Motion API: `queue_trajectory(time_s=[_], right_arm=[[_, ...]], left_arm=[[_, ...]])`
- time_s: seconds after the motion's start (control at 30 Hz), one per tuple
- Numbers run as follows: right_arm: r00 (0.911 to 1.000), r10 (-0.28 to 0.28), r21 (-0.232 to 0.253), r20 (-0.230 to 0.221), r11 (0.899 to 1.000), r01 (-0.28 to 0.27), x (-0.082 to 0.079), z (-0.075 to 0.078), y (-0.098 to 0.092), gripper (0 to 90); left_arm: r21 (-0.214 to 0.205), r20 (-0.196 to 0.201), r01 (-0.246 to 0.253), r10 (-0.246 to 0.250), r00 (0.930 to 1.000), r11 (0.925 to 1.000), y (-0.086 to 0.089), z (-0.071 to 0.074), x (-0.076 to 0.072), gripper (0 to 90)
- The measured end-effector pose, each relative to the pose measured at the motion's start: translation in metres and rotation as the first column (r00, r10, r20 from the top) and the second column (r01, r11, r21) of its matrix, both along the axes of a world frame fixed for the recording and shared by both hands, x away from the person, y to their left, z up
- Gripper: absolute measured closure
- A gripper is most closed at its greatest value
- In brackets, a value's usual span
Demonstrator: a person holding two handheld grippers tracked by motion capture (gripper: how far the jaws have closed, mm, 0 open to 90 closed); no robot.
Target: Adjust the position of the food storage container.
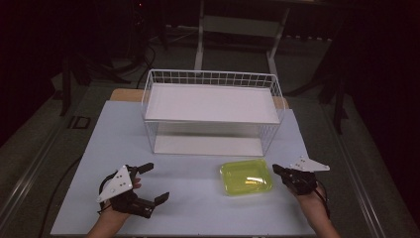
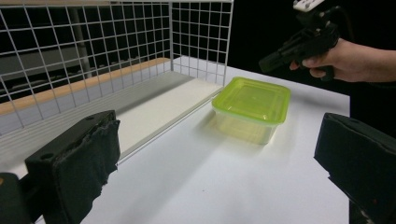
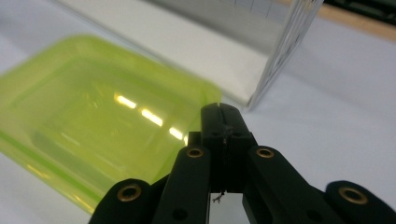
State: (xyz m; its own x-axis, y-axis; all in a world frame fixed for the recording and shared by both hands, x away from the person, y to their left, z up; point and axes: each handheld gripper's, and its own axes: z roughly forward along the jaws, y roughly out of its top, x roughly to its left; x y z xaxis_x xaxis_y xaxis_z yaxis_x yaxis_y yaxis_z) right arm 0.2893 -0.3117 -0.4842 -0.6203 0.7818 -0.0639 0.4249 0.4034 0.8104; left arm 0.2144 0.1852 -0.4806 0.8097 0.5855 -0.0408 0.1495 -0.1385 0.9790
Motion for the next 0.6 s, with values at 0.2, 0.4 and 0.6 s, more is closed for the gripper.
queue_trajectory(time_s=[0.2,0.4,0.6], right_arm=[[0.9985,0.039,-0.019,-0.039,0.999,-0.04,0.001,-0.014,0.003,90.0],[0.9967,0.061,-0.001,-0.053,0.998,-0.062,-0.001,-0.015,0.006,90.0],[0.9926,0.102,0.011,-0.067,0.995,-0.101,-0.001,-0.015,0.019,90.0]], left_arm=[[-0.005,0.001,0.003,-0.003,1.0,1.0,-0.001,0.0,0.0,0.6],[-0.003,0.0,0.011,-0.011,0.9999,0.9999,-0.002,0.0,0.0,0.6],[0.0,-0.002,0.016,-0.016,0.9999,0.9999,-0.003,-0.001,0.0,0.6]])
